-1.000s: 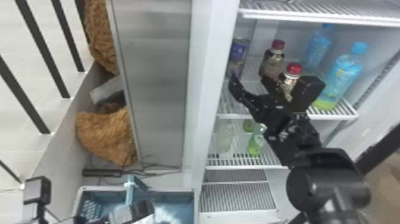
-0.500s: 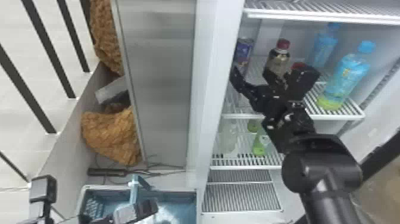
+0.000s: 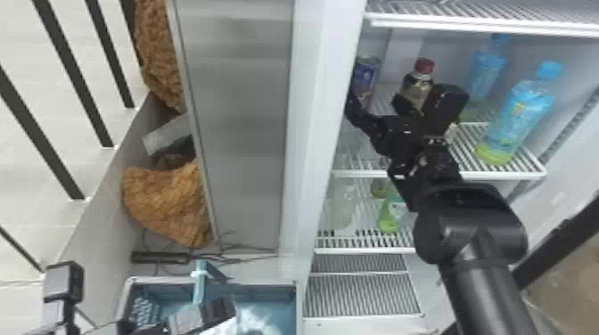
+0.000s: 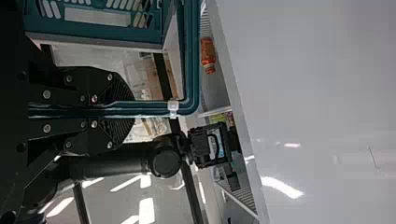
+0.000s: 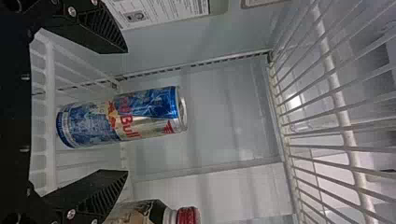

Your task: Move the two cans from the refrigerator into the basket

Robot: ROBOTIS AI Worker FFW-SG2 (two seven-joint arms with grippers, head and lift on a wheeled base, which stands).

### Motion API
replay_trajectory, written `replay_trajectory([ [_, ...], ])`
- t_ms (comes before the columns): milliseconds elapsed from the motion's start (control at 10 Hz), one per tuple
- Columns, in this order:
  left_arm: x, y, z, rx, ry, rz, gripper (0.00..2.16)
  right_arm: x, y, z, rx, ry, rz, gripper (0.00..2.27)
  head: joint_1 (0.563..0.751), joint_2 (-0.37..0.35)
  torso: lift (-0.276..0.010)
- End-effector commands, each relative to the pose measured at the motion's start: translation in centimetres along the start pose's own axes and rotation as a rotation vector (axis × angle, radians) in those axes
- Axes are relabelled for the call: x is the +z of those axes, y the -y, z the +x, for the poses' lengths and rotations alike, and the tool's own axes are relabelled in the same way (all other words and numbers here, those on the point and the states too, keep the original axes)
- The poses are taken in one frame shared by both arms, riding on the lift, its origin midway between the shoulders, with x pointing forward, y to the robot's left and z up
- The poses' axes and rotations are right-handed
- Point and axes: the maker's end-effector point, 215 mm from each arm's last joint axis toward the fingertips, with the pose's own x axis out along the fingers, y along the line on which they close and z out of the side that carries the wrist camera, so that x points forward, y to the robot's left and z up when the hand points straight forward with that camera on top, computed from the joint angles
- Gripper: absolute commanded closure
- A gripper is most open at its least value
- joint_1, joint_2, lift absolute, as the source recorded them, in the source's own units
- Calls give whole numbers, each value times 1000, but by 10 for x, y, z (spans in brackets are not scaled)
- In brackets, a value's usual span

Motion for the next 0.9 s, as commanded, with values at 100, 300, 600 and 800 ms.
replay_trajectory([
  [100, 0, -1, -1, 3, 0, 0, 1191, 5, 3, 13, -10, 1, -3, 125, 695, -97, -31],
  [300, 3, 0, 0, 3, -1, 7, 1191, 8, 7, 26, -18, -1, -9, 125, 695, -97, -31],
  [600, 3, -2, 0, 4, -3, 2, 1191, 7, 11, 37, -31, -11, -18, 137, 695, -98, -31],
  [800, 4, -1, 0, 2, 0, 7, 1191, 3, 11, 38, -30, -28, -10, 472, 695, -97, -31],
])
